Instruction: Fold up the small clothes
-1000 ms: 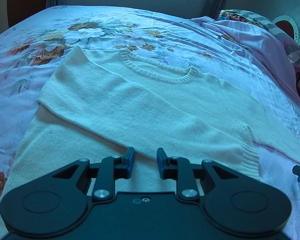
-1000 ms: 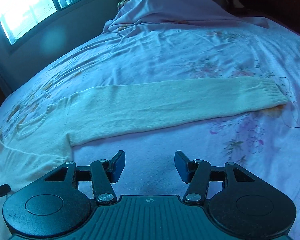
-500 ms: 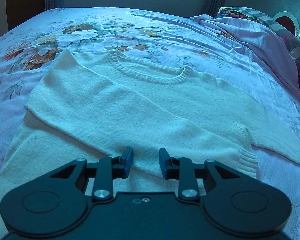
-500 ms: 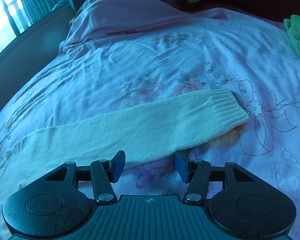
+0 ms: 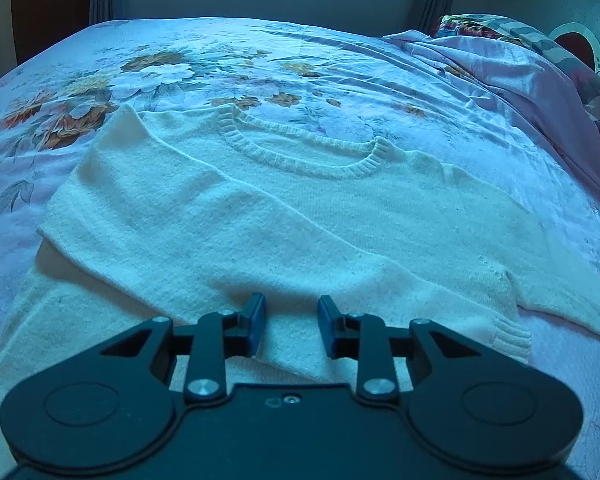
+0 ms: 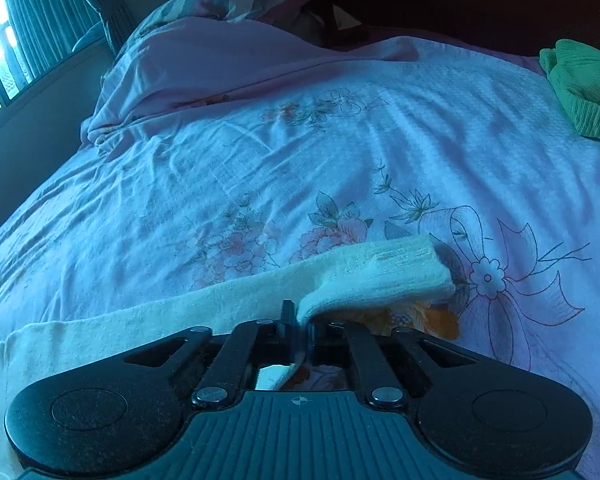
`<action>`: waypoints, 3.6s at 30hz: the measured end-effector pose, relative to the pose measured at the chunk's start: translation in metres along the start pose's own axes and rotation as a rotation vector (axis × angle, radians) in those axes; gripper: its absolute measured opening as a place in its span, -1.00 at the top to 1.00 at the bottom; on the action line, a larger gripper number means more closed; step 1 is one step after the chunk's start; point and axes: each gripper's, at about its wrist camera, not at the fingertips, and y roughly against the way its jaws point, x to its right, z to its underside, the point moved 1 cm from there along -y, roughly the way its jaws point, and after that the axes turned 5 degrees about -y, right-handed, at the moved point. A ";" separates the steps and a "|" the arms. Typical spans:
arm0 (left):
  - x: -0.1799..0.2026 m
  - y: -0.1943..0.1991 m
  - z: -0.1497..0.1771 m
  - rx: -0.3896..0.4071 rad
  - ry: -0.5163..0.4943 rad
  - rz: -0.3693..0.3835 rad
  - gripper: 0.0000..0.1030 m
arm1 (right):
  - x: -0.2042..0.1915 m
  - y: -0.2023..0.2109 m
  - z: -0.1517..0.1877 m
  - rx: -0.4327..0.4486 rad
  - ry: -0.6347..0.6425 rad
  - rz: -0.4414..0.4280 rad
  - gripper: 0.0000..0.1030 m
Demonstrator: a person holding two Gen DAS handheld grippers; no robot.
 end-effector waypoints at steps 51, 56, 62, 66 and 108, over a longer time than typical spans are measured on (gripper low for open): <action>-0.114 0.045 0.060 -0.069 0.360 0.285 0.81 | -0.229 0.132 0.257 -0.343 0.582 -0.860 -0.12; -0.105 0.046 0.058 0.021 0.368 0.245 0.96 | -0.219 0.130 0.248 -0.319 0.532 -0.833 -0.12; -0.137 0.074 0.028 0.183 0.365 0.166 0.96 | -0.222 0.131 0.237 -0.279 0.522 -0.833 -0.12; -0.163 0.052 0.030 0.138 0.366 0.118 0.96 | -0.229 0.127 0.237 -0.271 0.527 -0.824 -0.12; -0.122 0.045 0.041 -0.003 0.175 0.011 0.54 | -0.238 0.065 0.223 -0.201 0.747 -0.411 -0.12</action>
